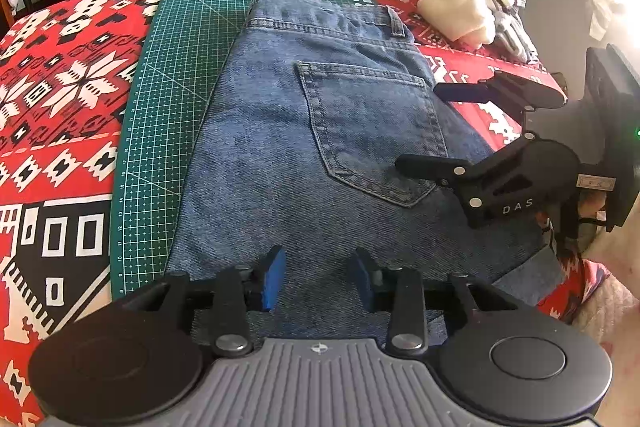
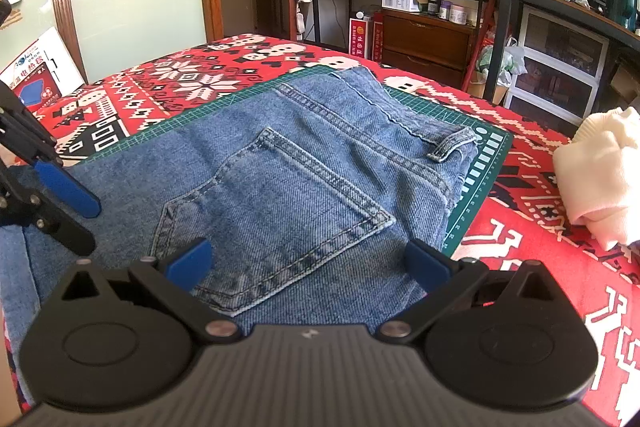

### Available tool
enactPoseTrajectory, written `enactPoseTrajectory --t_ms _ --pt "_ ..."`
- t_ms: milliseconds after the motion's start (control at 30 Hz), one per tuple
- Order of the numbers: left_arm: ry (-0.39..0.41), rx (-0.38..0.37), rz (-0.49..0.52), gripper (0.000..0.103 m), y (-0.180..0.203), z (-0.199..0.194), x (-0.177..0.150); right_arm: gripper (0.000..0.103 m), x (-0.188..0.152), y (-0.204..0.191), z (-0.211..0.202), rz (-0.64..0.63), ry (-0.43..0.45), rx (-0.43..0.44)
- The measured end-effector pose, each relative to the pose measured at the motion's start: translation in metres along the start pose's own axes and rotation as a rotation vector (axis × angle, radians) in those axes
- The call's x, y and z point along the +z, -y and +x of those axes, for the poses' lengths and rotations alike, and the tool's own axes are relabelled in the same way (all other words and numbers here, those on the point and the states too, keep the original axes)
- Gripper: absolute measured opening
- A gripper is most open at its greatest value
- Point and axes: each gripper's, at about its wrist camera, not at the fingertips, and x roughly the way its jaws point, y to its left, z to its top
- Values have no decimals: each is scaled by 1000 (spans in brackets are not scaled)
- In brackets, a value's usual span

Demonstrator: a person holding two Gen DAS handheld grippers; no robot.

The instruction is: Fold clothes

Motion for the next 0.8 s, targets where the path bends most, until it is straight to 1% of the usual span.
enactPoseTrajectory --t_ms 100,167,233,300,367,433,467,500,533,567,600,667,700,767,800 --pt "18 1 2 44 0 -4 1 103 1 0 0 0 -3 -1" --pt "30 1 3 46 0 -7 2 102 7 -1 -2 10 -34 -12" --pt "42 2 4 46 1 -10 3 103 12 -1 -4 21 -65 -23" --pt "54 2 5 47 1 -13 4 102 21 -4 -20 46 -59 -38" --pt "65 3 6 47 1 -16 5 101 28 -9 -40 90 -32 -35" --pt "77 4 7 43 1 -19 6 89 35 -17 -55 142 -35 -43" --pt "83 -4 -1 37 -1 -21 7 73 35 -24 -56 156 -55 -47" --pt "84 -21 -12 27 -3 -22 9 54 35 -31 -58 170 -75 -50" --pt "84 -38 -24 22 -6 -23 11 44 35 -39 -59 184 -94 -53" --pt "79 -56 -32 17 -8 -21 12 24 35 -46 -60 198 -114 -57" --pt "73 -74 -39 12 -9 -19 12 15 36 -53 -62 213 -134 -60" --pt "64 -110 -48 5 -11 -15 13 8 32 -67 -56 233 -153 -53" --pt "61 -127 -48 5 -10 -14 12 6 30 -74 -52 236 -161 -54" --pt "56 -163 -50 4 -9 -12 11 6 27 -89 -45 237 -163 -57" --pt "49 -167 -48 4 -9 -9 11 6 27 -93 -40 244 -168 -59"
